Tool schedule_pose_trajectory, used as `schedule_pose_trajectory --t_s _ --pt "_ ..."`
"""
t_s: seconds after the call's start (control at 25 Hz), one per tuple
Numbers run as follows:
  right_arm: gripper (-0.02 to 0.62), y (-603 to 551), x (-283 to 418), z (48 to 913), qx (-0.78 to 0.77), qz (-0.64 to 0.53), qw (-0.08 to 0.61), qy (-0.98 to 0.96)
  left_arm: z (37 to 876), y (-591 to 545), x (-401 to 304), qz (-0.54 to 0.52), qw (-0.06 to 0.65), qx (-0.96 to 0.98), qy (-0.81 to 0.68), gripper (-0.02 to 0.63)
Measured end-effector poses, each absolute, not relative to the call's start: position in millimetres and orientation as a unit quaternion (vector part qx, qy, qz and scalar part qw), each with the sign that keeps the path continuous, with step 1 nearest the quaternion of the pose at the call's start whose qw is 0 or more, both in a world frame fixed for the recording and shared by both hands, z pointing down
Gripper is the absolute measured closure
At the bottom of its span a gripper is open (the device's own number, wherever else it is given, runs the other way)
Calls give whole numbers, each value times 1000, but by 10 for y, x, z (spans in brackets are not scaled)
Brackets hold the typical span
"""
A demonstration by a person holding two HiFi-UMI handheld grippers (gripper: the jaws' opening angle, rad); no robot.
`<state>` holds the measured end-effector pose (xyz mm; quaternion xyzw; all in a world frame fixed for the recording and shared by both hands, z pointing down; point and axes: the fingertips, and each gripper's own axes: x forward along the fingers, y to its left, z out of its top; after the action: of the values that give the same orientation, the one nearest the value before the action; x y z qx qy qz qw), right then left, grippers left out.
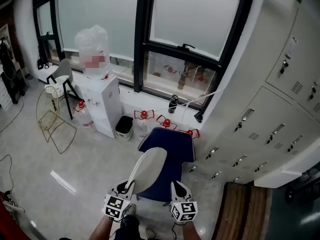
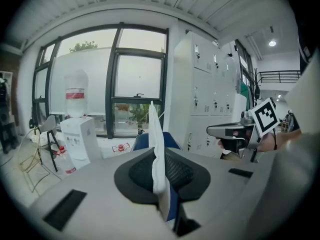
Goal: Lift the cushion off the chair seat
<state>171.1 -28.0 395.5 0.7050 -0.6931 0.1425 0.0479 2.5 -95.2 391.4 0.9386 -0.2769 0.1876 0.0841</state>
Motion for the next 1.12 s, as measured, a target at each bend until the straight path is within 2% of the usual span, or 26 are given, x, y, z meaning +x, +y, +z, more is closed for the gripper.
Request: schedule_pose_trajectory --t_s 0.48,0.76,1.12 --pt "560 689 1470 3159 688 84 23 -720 2993 19 -429 134 37 938 -316 568" --pt "560 1075 1348 3066 675 77 15 -734 2857 445 -666 125 17 931 -344 568" --pt "560 1241 1245 3127 649 76 20 -757 2871 750 -709 111 25 923 -368 568"
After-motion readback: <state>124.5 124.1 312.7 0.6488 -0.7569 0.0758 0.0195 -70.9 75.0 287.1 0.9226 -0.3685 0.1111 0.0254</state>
